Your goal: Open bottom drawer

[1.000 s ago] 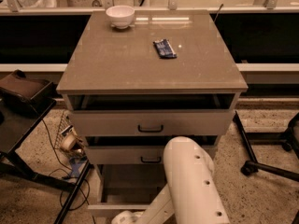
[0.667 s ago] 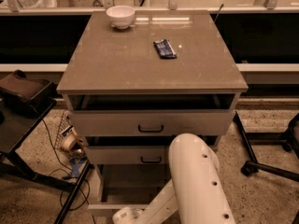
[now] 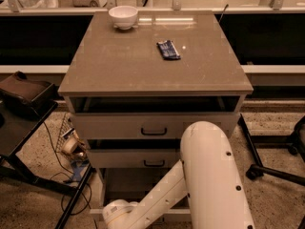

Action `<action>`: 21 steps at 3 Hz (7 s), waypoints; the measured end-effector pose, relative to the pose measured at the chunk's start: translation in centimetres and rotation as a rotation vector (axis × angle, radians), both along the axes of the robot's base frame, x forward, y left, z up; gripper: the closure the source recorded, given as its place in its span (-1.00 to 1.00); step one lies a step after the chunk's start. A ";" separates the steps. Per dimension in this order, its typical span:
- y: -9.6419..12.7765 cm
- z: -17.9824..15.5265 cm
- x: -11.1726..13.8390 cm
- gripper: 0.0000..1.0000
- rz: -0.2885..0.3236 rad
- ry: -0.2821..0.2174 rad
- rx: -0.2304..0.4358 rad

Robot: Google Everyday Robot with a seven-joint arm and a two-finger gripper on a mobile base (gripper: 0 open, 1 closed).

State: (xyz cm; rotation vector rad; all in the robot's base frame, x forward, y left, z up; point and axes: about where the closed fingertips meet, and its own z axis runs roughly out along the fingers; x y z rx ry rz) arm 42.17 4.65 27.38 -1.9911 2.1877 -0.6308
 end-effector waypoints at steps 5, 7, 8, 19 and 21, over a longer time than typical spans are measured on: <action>-10.5 5.5 11.0 1.00 -0.163 -0.029 0.250; -11.2 1.1 10.7 1.00 -0.166 0.057 0.285; -13.4 -3.6 12.6 1.00 -0.187 0.085 0.346; -20.1 -11.6 -3.5 -0.35 -0.369 0.373 0.301; -20.1 -11.8 -3.7 -1.00 -0.369 0.377 0.301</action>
Offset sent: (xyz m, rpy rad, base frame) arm 0.0703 -0.0596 0.0281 0.2422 -0.0600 -0.0731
